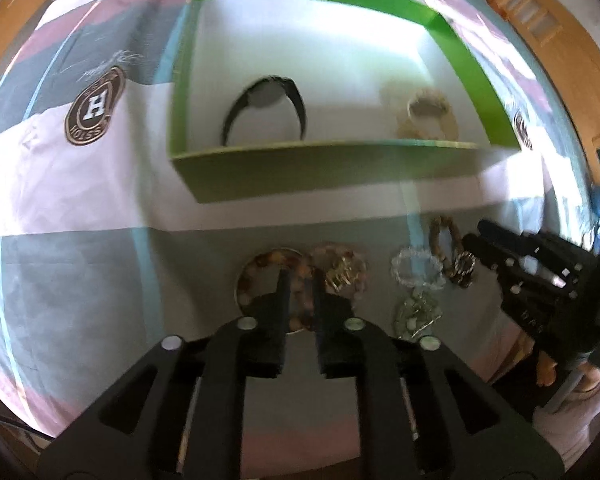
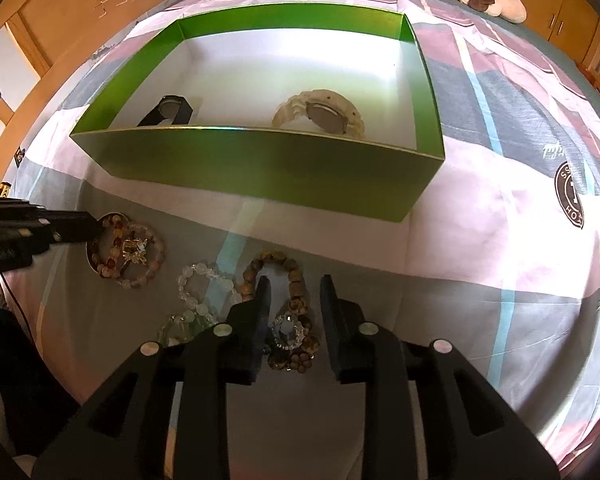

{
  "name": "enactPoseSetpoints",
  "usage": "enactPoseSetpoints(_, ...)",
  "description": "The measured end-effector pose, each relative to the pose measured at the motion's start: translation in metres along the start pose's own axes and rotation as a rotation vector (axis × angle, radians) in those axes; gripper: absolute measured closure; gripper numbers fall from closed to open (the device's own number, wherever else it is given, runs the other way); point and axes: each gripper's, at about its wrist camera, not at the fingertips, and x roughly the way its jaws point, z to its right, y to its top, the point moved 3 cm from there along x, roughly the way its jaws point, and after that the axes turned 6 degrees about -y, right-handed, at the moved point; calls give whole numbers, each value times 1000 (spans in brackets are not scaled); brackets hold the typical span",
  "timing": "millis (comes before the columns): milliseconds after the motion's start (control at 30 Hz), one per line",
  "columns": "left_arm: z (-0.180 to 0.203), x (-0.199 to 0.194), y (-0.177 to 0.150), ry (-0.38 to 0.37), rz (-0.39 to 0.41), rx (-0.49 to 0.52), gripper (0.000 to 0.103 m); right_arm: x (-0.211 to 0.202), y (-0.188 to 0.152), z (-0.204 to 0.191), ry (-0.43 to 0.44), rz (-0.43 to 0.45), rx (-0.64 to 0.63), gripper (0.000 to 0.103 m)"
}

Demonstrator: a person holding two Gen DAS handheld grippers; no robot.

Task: Organize jewelry
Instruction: 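Lift the red-and-white bead bracelet with the left tool while the right tool lifts the brown one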

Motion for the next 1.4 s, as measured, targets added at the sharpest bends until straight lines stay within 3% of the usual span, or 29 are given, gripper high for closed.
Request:
enactPoseSetpoints(133,1,15,-1,-14,-34,-7,84,2,0,0,-5,-12,-2,76)
enactPoseSetpoints(200,2,21,0,-71,-47,-31,84,4,0,-1,-9,-16,-6,76)
enactPoseSetpoints(367,1,28,5,-94,-41,-56,72,3,1,-2,-10,-10,-9,70)
enactPoseSetpoints(400,2,28,5,-95,-41,-57,74,3,1,-2,-10,-10,-9,70)
enactPoseSetpoints(500,5,25,5,-114,-30,-53,96,3,0,-1,-13,-10,-6,70)
enactPoseSetpoints(600,7,20,5,-107,-11,-42,96,3,0,0,-17,-9,0,70)
enactPoseSetpoints(767,8,-7,7,-172,56,-38,96,3,1,3,-18,-5,12,69)
enactPoseSetpoints(900,8,-25,7,-181,105,-24,96,5,1,9,-52,-16,26,69)
enactPoseSetpoints(1067,3,-24,7,-171,96,-38,96,7,3,14,-63,-13,58,69)
enactPoseSetpoints(1333,4,-24,7,-167,100,-32,96,27,-1,-8,-71,-61,-13,70)
enactPoseSetpoints(1400,4,-25,7,-166,101,-30,96,29,-1,-11,-75,-56,-19,75)
